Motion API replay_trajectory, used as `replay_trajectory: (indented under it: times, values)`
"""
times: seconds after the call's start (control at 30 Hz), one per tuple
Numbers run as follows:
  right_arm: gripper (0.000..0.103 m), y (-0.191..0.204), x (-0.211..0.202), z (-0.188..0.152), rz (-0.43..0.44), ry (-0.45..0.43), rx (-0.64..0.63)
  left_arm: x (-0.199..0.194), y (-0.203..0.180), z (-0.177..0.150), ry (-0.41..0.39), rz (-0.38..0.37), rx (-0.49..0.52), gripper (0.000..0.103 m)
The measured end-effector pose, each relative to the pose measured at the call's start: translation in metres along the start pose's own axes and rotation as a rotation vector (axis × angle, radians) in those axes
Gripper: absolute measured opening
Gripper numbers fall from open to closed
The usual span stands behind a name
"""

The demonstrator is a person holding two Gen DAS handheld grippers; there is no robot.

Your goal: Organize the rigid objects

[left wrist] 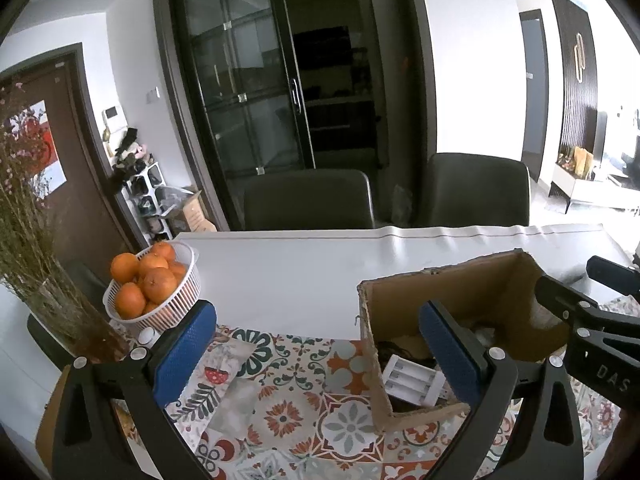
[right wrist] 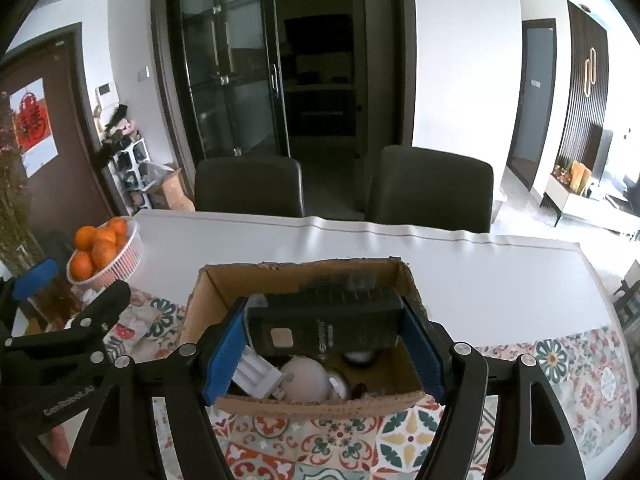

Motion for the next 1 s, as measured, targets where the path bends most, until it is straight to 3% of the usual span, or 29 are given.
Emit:
replay_trajectory:
  times: [0.2, 0.43, 1.0]
  values:
    - [0.074, -0.001, 0.013, 0.004, -0.021, 0.024, -0.003, 0.011, 0.002, 0.001, 0.021, 0.0, -0.004, 0.103]
    - [0.074, -0.002, -0.001, 0.001, -0.061, 0.013, 0.022, 0.005, 0.001, 0.001, 0.014, -0.021, -0.01, 0.103]
    - [0.077, -0.001, -0.111, -0.011, -0.157, -0.148, 0.049, -0.093, 0.012, -0.003, -0.147, -0.051, -0.023, 0.103]
Point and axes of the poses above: each gripper's, at about its wrist camera, not at the fingertips, and x roughly the way its jaws point, y to its left, z to its top, the point moved 5 cm from there along x, roughly the way its jaws point, and after that the axes turned 4 degrees about z, right-handed, at the moved point
